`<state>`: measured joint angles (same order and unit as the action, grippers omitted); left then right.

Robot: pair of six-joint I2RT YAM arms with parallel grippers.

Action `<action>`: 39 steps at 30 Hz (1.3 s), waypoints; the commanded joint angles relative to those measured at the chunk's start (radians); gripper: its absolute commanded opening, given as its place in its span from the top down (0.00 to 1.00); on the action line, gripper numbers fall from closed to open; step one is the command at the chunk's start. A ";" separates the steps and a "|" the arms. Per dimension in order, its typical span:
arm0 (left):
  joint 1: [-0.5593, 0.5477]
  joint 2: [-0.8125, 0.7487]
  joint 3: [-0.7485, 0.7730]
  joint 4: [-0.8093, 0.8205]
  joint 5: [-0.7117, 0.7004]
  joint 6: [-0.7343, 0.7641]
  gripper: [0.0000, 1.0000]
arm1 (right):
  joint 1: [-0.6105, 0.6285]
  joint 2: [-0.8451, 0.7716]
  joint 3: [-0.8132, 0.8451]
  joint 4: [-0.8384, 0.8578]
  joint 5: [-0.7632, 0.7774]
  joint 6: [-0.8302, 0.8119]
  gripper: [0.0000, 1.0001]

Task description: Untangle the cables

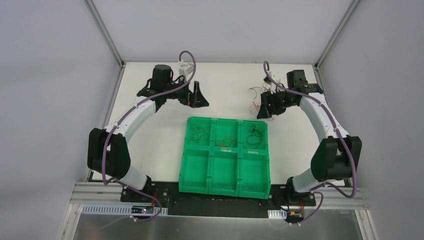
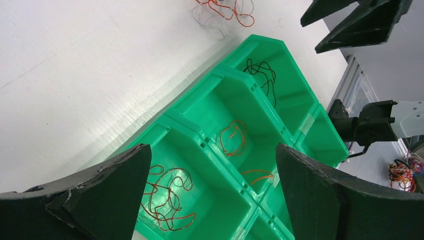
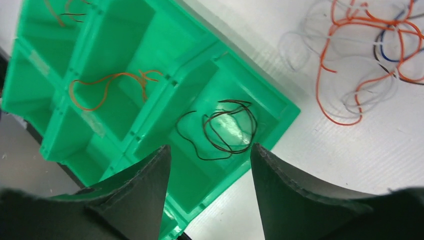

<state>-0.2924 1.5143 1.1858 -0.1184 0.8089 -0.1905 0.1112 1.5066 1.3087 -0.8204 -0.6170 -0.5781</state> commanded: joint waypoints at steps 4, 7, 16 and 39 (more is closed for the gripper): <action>0.034 0.038 0.051 -0.004 -0.045 -0.045 0.01 | -0.039 0.128 0.075 0.157 0.210 0.138 0.38; 0.035 0.088 0.093 -0.004 -0.063 -0.020 0.01 | -0.058 0.214 0.144 0.226 0.276 0.201 0.40; 0.035 0.256 0.277 -0.025 -0.053 -0.054 0.01 | -0.066 0.519 0.406 0.184 0.303 0.207 0.40; 0.035 0.291 0.312 -0.034 -0.035 -0.051 0.01 | -0.157 0.695 0.562 0.331 0.447 0.190 0.37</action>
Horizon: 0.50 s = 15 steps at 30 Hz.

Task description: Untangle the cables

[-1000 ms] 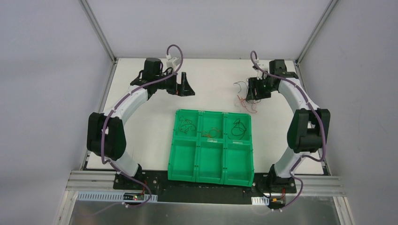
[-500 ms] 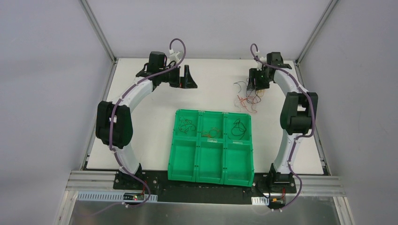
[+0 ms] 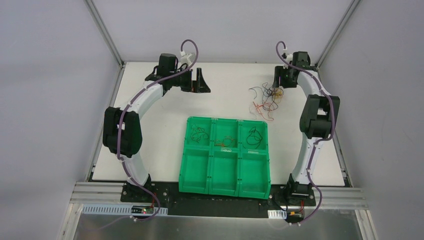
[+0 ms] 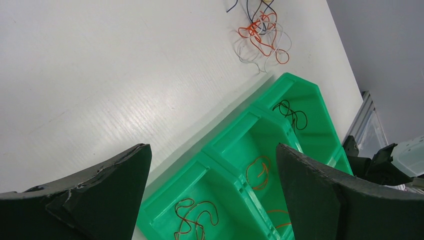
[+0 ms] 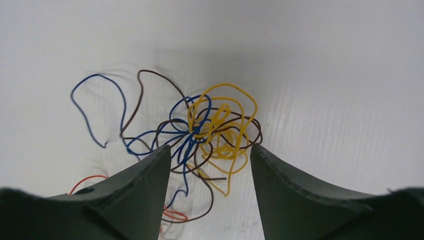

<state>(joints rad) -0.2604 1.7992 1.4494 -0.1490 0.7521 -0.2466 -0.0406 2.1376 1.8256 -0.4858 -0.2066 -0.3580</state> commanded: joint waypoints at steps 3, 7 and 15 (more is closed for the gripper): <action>0.003 0.008 0.060 -0.021 0.020 0.025 0.01 | -0.010 0.127 0.095 -0.071 -0.011 -0.050 0.38; 0.004 0.013 0.083 -0.037 0.036 0.041 0.01 | -0.013 0.140 0.123 -0.146 -0.197 -0.065 0.57; -0.002 0.046 0.154 -0.047 0.138 0.049 0.01 | 0.006 -0.047 0.082 -0.015 -0.527 0.132 1.00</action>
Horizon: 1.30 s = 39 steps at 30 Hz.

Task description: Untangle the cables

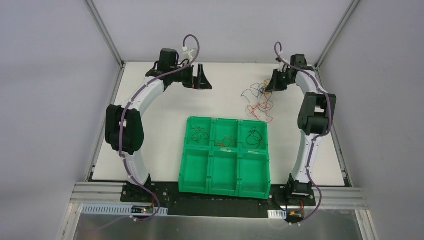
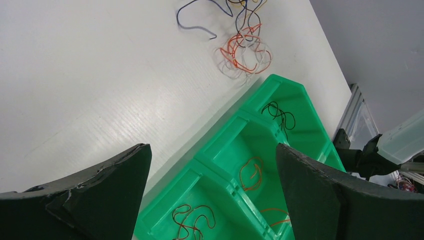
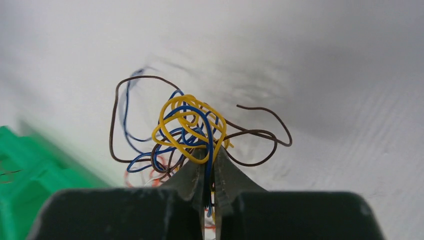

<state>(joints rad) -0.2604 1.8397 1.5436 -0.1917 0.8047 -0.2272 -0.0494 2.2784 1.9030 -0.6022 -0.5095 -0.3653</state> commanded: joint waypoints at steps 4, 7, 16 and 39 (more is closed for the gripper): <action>-0.022 0.020 0.106 -0.003 0.116 0.074 0.04 | 0.046 -0.297 -0.052 0.226 -0.308 0.291 1.00; -0.036 0.032 0.135 0.013 0.127 0.095 0.10 | 0.070 -0.345 -0.067 0.286 -0.346 0.375 1.00; -0.059 0.010 0.046 0.345 0.212 0.162 0.09 | 0.132 -0.421 -0.036 0.410 -0.416 0.571 1.00; -0.349 0.363 0.236 0.211 -0.209 0.515 0.06 | 0.024 -0.386 -0.082 0.219 0.273 0.271 1.00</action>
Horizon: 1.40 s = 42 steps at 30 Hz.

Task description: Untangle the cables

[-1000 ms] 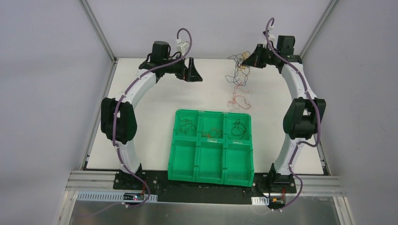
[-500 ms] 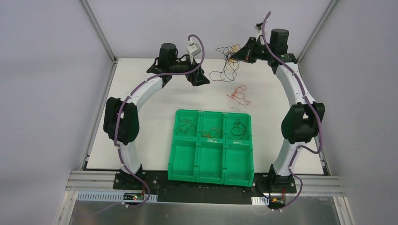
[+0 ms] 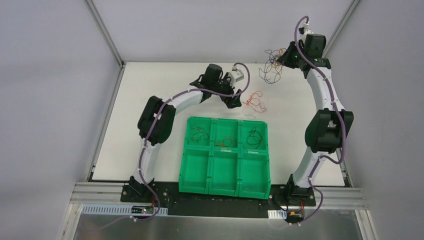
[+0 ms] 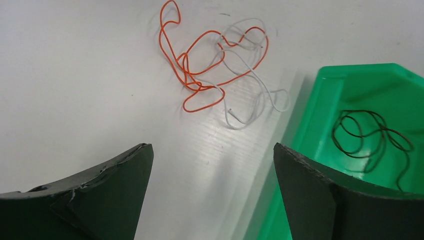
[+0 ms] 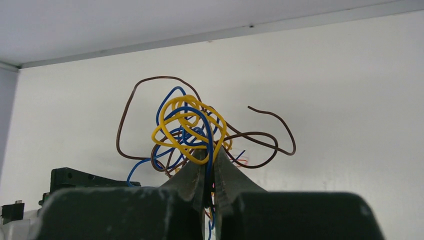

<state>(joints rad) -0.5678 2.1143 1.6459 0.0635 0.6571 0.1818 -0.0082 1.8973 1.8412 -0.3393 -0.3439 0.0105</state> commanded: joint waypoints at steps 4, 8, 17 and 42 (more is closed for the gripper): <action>-0.095 0.203 0.285 -0.158 -0.160 0.262 0.14 | -0.028 0.053 -0.060 -0.068 0.168 -0.165 1.00; -0.130 0.276 0.356 -0.218 -0.242 0.430 0.31 | -0.034 0.121 -0.028 -0.147 0.195 -0.199 0.88; -0.132 0.332 0.409 -0.228 -0.189 0.494 0.79 | -0.056 0.061 -0.022 -0.323 0.004 -0.196 0.31; -0.017 0.073 0.187 -0.068 -0.129 -0.226 1.00 | 0.158 0.141 -0.250 -0.018 -0.317 0.138 0.42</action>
<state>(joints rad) -0.6079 2.2597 1.8729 -0.0422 0.5152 0.0986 0.1486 2.0190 1.5890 -0.4950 -0.6655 0.0444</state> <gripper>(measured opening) 0.011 0.632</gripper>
